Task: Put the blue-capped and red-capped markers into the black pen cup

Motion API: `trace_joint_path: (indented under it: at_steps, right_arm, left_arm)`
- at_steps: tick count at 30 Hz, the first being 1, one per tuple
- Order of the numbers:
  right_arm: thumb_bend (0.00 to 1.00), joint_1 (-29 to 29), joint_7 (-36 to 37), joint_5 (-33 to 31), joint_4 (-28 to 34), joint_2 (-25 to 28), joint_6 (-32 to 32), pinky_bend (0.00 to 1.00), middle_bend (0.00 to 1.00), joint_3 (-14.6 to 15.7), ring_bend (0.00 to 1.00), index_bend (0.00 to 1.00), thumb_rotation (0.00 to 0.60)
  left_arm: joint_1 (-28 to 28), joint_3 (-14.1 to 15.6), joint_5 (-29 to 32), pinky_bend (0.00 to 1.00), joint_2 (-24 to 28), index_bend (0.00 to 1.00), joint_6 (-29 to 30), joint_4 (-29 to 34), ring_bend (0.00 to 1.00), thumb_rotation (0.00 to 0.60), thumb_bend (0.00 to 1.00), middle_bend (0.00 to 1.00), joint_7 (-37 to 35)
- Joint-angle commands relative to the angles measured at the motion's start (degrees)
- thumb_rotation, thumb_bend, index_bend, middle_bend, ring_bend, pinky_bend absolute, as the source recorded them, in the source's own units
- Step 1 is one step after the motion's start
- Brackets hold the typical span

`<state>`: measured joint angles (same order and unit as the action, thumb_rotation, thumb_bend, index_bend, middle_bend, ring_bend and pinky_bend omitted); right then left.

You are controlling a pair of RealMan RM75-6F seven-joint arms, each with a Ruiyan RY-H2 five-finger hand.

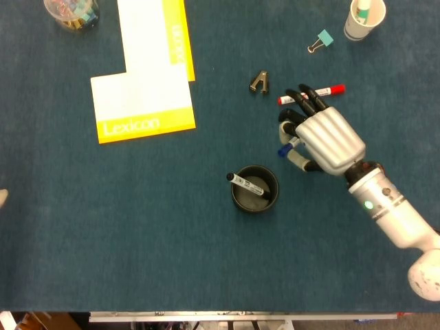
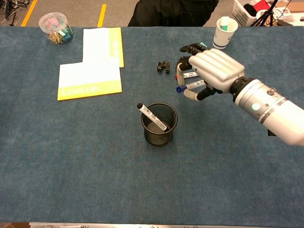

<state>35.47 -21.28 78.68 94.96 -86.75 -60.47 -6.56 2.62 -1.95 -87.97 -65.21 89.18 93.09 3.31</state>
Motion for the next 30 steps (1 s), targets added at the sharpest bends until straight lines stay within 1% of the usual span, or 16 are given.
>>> trace_joint_path:
  at_steps: [1, 4, 7, 10, 17, 20, 27, 28, 29, 30]
  right_arm:
    - [0.31, -0.85, 10.97, 4.31, 8.84, 5.23, -2.15, 0.01, 0.36, -1.38, 0.07, 0.63, 0.600]
    - [0.31, -0.84, 18.83, 6.67, 12.15, 6.75, -1.85, 0.01, 0.36, -0.93, 0.07, 0.63, 0.600]
    - [0.31, -0.46, 24.78, 8.82, 12.95, 6.92, -1.22, 0.01, 0.36, -0.13, 0.07, 0.63, 0.600]
    - [0.31, 0.05, 29.50, 10.28, 12.74, 6.34, -0.48, 0.01, 0.36, 0.70, 0.07, 0.63, 0.600]
    - [0.31, 1.29, 37.41, 11.89, 11.73, 4.55, 1.49, 0.01, 0.36, 2.44, 0.07, 0.63, 0.600]
    - [0.31, 1.65, 38.21, 11.96, 10.86, 4.03, 1.98, 0.01, 0.36, 2.68, 0.07, 0.63, 0.600]
    - [0.31, 1.47, 37.06, 10.77, 8.89, 3.01, 2.62, 0.01, 0.34, 3.76, 0.07, 0.63, 0.600]
    - [0.31, 1.43, 36.80, 10.78, 8.58, 2.90, 2.62, 0.01, 0.33, 3.92, 0.07, 0.61, 0.600]
    - [0.31, 1.36, 36.46, 10.91, 8.23, 2.76, 2.52, 0.01, 0.32, 4.09, 0.07, 0.57, 0.600]
    - [0.30, 1.36, 35.93, 11.13, 7.83, 2.69, 2.52, 0.01, 0.31, 4.30, 0.07, 0.50, 0.600]
  left_arm:
    - [0.03, -0.06, -0.07, 0.14, 0.12, 0.18, 0.08, 0.32, 0.17, 0.600, 0.15, 0.18, 0.37]
    - [0.00, -0.12, -0.09, 0.14, 0.28, 0.18, 0.21, 0.64, 0.17, 0.600, 0.15, 0.18, 0.66]
    - [0.00, -0.13, -0.14, 0.14, 0.34, 0.18, 0.26, 0.89, 0.17, 0.600, 0.15, 0.18, 0.86]
    - [-0.12, -0.09, -0.10, 0.14, 0.43, 0.18, 0.36, 0.96, 0.17, 0.600, 0.15, 0.18, 0.91]
    - [-0.37, -0.09, 0.20, 0.14, 0.53, 0.18, 0.47, 0.71, 0.17, 0.600, 0.15, 0.18, 0.39]
    - [-0.40, -0.12, 0.29, 0.14, 0.51, 0.18, 0.47, 0.49, 0.17, 0.600, 0.15, 0.18, 0.16]
    - [-0.56, -0.07, 0.56, 0.14, 0.47, 0.18, 0.35, -0.05, 0.17, 0.600, 0.15, 0.18, -0.84]
    - [-0.53, -0.06, 0.52, 0.14, 0.41, 0.18, 0.30, -0.11, 0.17, 0.600, 0.15, 0.18, -0.85]
    - [-0.49, -0.08, 0.50, 0.14, 0.34, 0.18, 0.26, -0.17, 0.17, 0.600, 0.15, 0.18, -0.87]
    - [-0.46, -0.10, 0.50, 0.14, 0.30, 0.18, 0.23, -0.22, 0.17, 0.600, 0.15, 0.18, -0.88]
